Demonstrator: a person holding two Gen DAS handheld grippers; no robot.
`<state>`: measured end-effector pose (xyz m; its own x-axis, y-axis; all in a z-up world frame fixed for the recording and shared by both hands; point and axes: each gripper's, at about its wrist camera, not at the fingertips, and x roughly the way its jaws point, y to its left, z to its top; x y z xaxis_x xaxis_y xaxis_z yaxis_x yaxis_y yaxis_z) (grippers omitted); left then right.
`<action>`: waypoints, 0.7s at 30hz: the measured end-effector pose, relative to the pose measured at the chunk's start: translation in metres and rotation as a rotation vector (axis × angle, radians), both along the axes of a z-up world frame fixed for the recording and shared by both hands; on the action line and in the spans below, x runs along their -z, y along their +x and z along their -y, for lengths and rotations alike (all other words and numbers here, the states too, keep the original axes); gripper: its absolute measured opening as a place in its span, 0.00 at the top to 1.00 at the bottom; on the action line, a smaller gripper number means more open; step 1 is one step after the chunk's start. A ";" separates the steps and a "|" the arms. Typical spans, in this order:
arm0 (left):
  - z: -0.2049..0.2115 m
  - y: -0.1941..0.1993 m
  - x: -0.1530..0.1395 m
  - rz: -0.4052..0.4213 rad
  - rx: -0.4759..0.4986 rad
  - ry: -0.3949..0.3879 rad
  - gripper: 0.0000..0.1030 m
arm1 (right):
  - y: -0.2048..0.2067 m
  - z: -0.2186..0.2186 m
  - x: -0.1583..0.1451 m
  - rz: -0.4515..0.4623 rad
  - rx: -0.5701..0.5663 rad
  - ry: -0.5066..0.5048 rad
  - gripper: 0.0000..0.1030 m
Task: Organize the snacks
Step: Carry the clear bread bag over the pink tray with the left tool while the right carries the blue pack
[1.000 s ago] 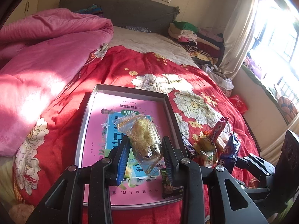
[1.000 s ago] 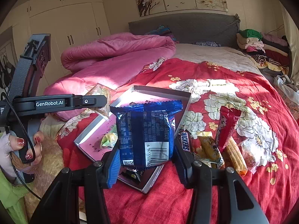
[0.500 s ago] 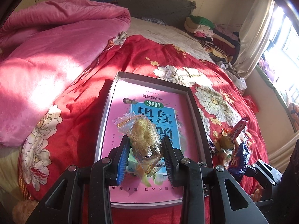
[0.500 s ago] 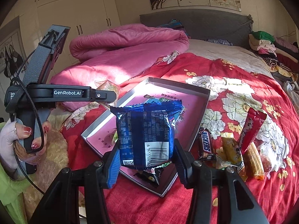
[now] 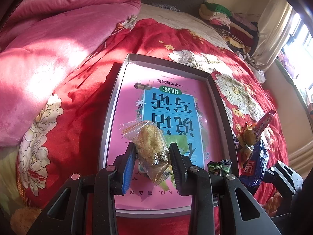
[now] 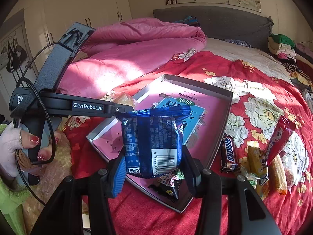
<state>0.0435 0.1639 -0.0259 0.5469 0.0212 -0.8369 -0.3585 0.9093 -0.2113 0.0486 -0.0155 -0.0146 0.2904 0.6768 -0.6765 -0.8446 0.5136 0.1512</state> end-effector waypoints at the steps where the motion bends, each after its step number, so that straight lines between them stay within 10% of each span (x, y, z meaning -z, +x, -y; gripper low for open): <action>1: 0.000 0.000 0.001 -0.005 0.000 0.001 0.65 | 0.000 -0.002 0.001 0.000 -0.004 -0.003 0.50; 21: -0.008 0.004 0.014 -0.059 -0.007 -0.006 0.65 | 0.002 -0.021 0.018 -0.016 -0.017 -0.045 0.50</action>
